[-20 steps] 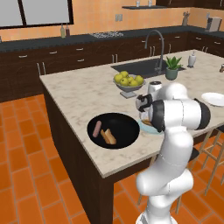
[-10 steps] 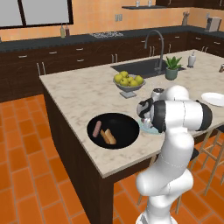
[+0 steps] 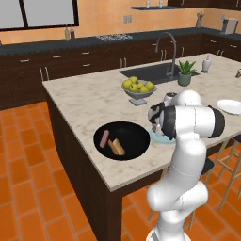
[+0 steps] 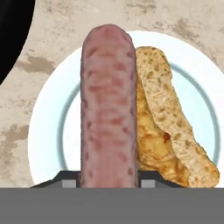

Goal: Place one bun and one sausage from the bowl on each plate.

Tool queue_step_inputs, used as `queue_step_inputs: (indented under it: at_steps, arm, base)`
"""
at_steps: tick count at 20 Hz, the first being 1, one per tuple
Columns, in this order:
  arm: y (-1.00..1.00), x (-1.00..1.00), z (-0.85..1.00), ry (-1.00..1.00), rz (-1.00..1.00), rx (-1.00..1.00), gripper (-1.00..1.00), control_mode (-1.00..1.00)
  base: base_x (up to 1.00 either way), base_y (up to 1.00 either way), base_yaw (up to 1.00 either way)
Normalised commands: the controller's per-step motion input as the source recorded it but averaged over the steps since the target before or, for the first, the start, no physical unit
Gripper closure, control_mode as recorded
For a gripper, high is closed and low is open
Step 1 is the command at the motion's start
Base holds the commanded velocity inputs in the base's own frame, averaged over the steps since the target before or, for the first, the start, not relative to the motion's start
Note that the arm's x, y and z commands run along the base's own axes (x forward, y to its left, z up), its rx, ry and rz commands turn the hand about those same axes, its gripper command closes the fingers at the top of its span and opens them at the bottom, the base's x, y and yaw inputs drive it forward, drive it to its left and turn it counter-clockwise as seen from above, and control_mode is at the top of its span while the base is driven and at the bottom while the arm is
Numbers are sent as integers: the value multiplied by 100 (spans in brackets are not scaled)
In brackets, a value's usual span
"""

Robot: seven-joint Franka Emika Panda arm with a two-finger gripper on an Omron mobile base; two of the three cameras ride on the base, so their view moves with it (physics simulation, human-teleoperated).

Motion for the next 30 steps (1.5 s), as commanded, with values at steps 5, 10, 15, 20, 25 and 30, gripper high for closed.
queue_step_inputs:
  at_steps: [5,10,15,20,25,30]
  arm:
    - [0,-8,24,0,0,3,-100,-100]
    - [32,-53,81,-9,-4,8,-100,-100]
    - [88,-100,100,-1,-21,11,-100,-100]
    - [100,-100,50,10,-28,0,-100,-100]
    - [100,-97,3,2,-25,0,-100,-100]
    - [100,-15,-7,4,-26,0,-100,-100]
  base:
    - [0,0,0]
    - [0,0,0]
    - [0,0,0]
    - [0,0,0]
    - [0,0,0]
    - [0,0,0]
